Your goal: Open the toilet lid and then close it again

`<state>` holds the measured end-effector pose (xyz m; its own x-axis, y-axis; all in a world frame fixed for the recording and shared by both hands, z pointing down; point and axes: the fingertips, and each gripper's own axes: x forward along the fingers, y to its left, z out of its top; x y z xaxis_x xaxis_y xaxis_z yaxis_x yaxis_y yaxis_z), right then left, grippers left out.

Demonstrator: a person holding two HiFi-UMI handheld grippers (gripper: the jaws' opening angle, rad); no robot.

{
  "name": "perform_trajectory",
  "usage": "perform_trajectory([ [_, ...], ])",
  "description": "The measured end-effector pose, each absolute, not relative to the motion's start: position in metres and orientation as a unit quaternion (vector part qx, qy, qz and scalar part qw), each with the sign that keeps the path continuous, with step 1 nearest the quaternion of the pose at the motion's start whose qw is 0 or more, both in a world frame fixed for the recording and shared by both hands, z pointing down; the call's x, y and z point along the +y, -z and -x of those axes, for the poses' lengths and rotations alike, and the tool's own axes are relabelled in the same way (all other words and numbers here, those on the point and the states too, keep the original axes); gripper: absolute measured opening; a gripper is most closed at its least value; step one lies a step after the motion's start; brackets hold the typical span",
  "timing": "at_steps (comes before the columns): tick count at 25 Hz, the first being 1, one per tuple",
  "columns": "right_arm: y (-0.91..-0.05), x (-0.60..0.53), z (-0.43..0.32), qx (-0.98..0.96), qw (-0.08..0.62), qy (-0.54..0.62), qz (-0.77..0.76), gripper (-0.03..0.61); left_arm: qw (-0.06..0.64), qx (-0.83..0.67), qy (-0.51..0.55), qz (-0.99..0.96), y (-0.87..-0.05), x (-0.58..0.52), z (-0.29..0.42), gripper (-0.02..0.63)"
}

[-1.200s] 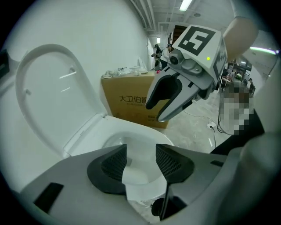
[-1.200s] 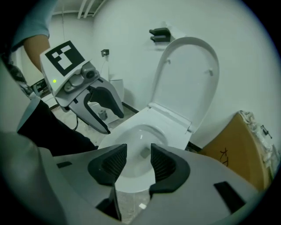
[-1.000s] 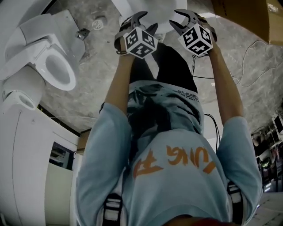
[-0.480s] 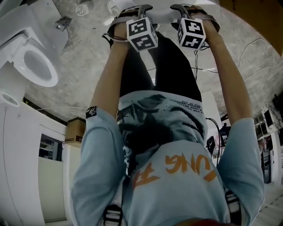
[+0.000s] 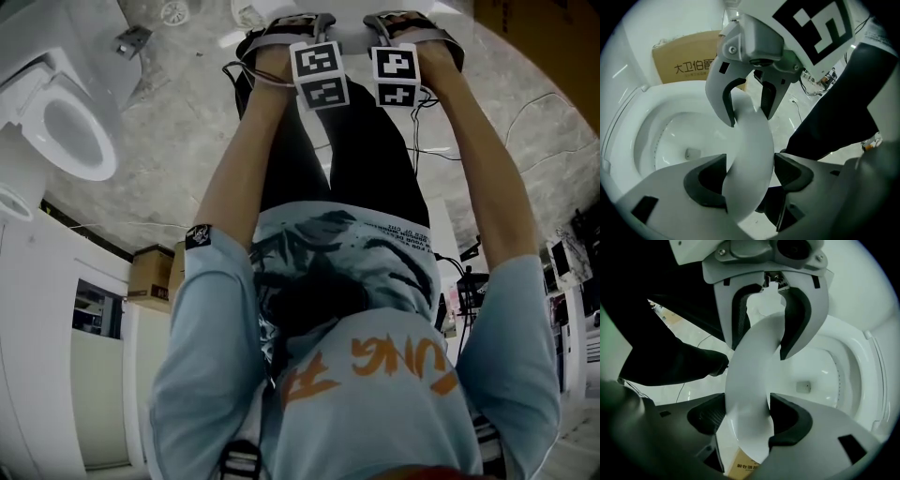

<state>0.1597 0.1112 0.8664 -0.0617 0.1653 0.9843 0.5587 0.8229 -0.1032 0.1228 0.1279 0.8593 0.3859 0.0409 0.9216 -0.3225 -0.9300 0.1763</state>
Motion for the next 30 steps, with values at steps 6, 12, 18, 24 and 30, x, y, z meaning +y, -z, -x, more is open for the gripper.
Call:
perform_trajectory([
  [6, -0.847, 0.107, -0.159, -0.706, 0.639, 0.156, 0.263, 0.295, 0.14, -0.089, -0.554, -0.816, -0.849, 0.123, -0.125, 0.334],
  [12, -0.812, 0.111, -0.158, -0.725, 0.621, 0.145, 0.259, 0.291, 0.129, -0.101, -0.549, -0.819, -0.819, 0.126, -0.127, 0.333],
  [18, -0.773, 0.111, -0.158, -0.738, 0.614, 0.139, 0.243, 0.279, 0.113, -0.082, -0.578, -0.804, -0.783, 0.129, -0.128, 0.31],
  [24, -0.738, 0.104, -0.152, -0.755, 0.603, 0.126, 0.227, 0.275, 0.063, -0.101, -0.603, -0.789, -0.744, 0.122, -0.124, 0.27],
  [30, -0.696, 0.093, -0.153, -0.787, 0.58, 0.111, 0.18, 0.275, 0.05, -0.115, -0.607, -0.785, -0.702, 0.115, -0.122, 0.255],
])
